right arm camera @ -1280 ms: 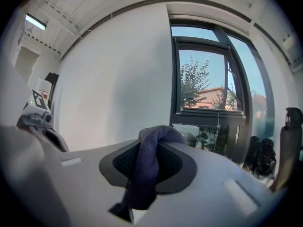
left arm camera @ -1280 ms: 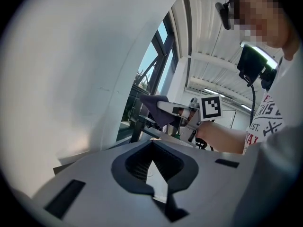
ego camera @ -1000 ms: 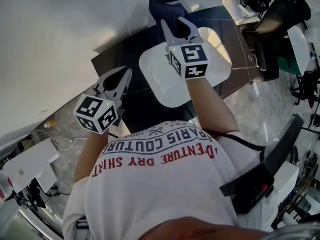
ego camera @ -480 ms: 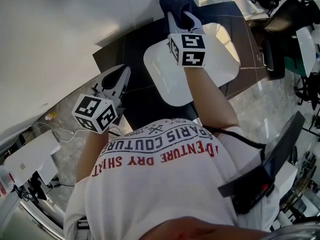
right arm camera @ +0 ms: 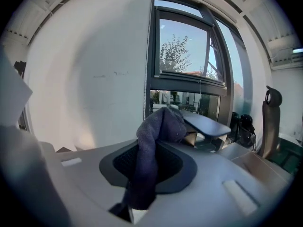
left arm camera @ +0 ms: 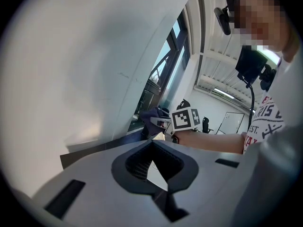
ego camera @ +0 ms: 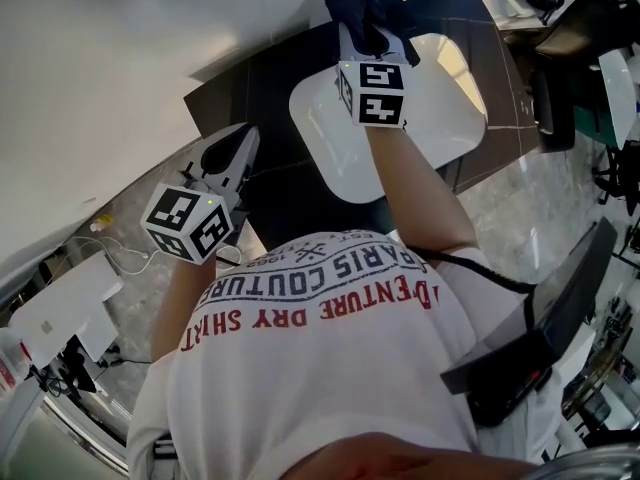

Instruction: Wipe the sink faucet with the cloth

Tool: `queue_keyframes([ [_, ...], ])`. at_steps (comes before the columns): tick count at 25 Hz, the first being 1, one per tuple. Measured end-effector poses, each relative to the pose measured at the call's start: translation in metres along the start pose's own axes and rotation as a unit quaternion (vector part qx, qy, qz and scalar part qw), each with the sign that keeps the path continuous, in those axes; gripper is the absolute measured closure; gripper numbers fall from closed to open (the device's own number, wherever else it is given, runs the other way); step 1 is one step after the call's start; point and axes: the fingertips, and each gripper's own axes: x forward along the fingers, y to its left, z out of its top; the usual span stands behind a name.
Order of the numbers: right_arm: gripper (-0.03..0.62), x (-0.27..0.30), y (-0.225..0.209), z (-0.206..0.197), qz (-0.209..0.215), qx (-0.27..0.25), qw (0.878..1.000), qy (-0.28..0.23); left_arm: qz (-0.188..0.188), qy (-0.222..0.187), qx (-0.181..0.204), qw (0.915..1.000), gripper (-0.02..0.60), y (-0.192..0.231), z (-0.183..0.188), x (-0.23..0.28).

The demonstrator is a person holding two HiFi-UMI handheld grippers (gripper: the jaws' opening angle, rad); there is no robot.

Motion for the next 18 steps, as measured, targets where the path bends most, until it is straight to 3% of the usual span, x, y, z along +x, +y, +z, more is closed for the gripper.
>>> queue_keyframes([
  [5, 0.526, 0.008, 0.003, -0.029, 0.003, 0.031, 0.999, 0.023, 0.002, 0.009, -0.004, 0.9999, 0.580, 0.002, -0.010, 0.000],
  [18, 0.526, 0.022, -0.001, -0.085, -0.017, 0.029, 0.997, 0.074, 0.023, 0.004, -0.009, 0.9997, 0.580, 0.022, -0.016, -0.003],
])
